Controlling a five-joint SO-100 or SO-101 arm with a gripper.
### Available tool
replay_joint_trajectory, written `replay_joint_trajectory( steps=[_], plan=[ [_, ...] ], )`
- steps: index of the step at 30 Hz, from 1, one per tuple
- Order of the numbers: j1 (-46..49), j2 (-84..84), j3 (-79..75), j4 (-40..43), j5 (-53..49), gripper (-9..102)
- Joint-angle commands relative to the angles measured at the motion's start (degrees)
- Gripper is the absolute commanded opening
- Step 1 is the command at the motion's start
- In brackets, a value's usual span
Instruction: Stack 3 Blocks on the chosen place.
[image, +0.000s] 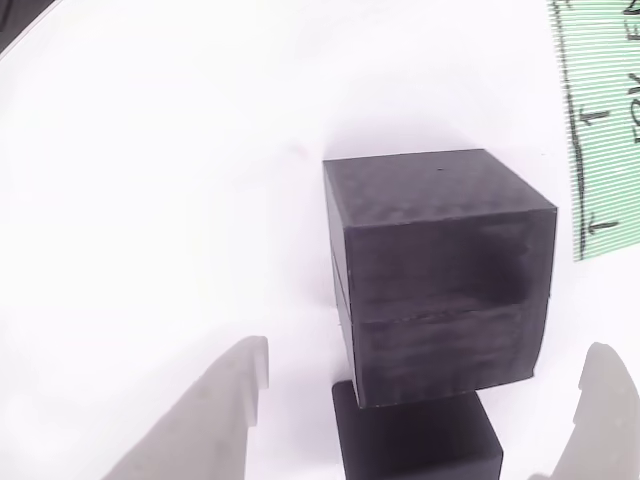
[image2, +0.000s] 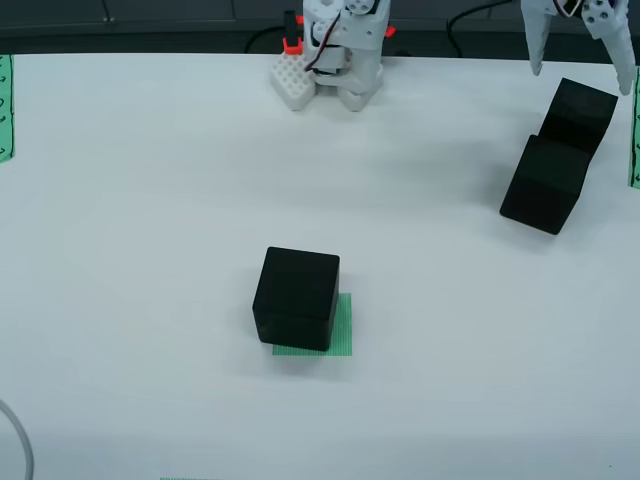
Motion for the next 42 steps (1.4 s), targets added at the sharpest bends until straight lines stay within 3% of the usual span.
replay_joint_trajectory(
  steps=[1, 21, 26, 28, 42],
  plan=[
    [1.9, -1.0, -0.3, 0.4, 0.4, 39],
    [2.1, -12.0, -4.3, -2.5, 0.4, 39],
    [1.1, -12.8, -8.0, -1.1, 0.4, 40],
    [0.5, -12.5, -8.7, 0.0, 0.4, 46],
    [-2.0, -12.7, -8.6, 0.4, 0.4, 46]
  ],
)
